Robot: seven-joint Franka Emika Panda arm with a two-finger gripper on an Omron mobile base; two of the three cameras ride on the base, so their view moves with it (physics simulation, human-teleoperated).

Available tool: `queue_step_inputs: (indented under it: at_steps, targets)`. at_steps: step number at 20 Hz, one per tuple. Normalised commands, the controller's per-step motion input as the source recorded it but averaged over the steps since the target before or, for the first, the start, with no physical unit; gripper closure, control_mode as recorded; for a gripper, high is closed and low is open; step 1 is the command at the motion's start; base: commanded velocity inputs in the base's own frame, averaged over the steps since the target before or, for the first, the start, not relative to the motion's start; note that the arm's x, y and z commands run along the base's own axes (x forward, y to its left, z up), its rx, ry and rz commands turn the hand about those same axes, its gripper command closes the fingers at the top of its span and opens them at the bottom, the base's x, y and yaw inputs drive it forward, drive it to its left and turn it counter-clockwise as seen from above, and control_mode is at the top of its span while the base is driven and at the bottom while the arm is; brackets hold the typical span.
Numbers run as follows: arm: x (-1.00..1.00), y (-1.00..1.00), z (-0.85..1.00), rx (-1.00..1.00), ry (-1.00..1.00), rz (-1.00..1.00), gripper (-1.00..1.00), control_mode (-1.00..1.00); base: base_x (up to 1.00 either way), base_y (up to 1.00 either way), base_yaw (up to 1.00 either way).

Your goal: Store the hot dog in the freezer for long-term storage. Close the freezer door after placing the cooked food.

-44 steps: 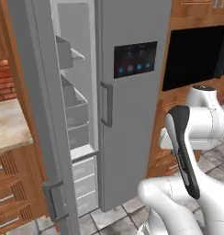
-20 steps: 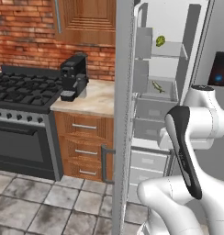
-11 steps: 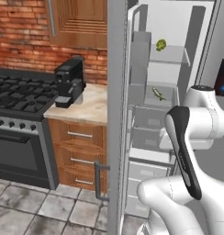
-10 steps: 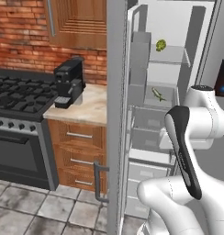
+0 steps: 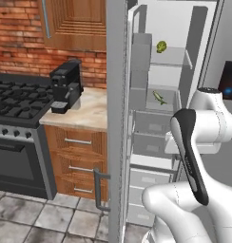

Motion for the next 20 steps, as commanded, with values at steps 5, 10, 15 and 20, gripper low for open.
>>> queue_step_inputs:
  at_steps: [5,10,15,20]
  targets:
    - [0.0,0.0,0.0,0.0,0.0,0.0,1.0,1.0,0.0,0.0,0.0]
    - [0.0,0.0,0.0,0.0,0.0,0.0,1.0,1.0,0.0,-0.01,0.0]
    - [0.04,0.0,0.0,0.0,0.0,-0.02,1.0,-1.0,0.04,0.0,-0.07]
    - [0.23,0.0,-0.01,0.0,-0.08,-0.16,1.0,-1.0,0.0,0.0,0.0]
